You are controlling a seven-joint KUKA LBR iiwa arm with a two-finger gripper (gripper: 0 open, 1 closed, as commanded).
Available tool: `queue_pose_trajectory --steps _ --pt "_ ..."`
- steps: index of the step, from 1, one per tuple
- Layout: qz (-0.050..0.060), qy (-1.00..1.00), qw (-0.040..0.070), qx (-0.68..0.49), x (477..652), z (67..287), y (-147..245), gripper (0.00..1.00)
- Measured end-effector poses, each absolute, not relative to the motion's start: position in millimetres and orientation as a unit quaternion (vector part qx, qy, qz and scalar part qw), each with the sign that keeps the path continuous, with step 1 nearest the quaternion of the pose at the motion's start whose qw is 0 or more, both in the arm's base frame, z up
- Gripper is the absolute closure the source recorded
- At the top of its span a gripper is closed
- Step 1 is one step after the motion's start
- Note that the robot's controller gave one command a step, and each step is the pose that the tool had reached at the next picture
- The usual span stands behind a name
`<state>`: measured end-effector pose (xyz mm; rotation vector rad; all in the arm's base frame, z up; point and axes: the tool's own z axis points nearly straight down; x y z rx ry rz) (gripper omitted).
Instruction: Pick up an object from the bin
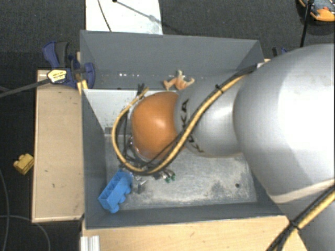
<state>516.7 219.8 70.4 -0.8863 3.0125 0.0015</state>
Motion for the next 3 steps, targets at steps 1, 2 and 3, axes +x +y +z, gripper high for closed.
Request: queue_pose_trajectory --steps 1,2,3 --pt "0.000 0.959 0.001 -0.282 516.7 70.4 219.7 1.00" --pt "0.001 0.960 0.001 -0.282 516.5 71.5 219.6 1.00" --pt "0.000 0.960 -0.002 -0.281 515.0 79.1 219.2 1.00"
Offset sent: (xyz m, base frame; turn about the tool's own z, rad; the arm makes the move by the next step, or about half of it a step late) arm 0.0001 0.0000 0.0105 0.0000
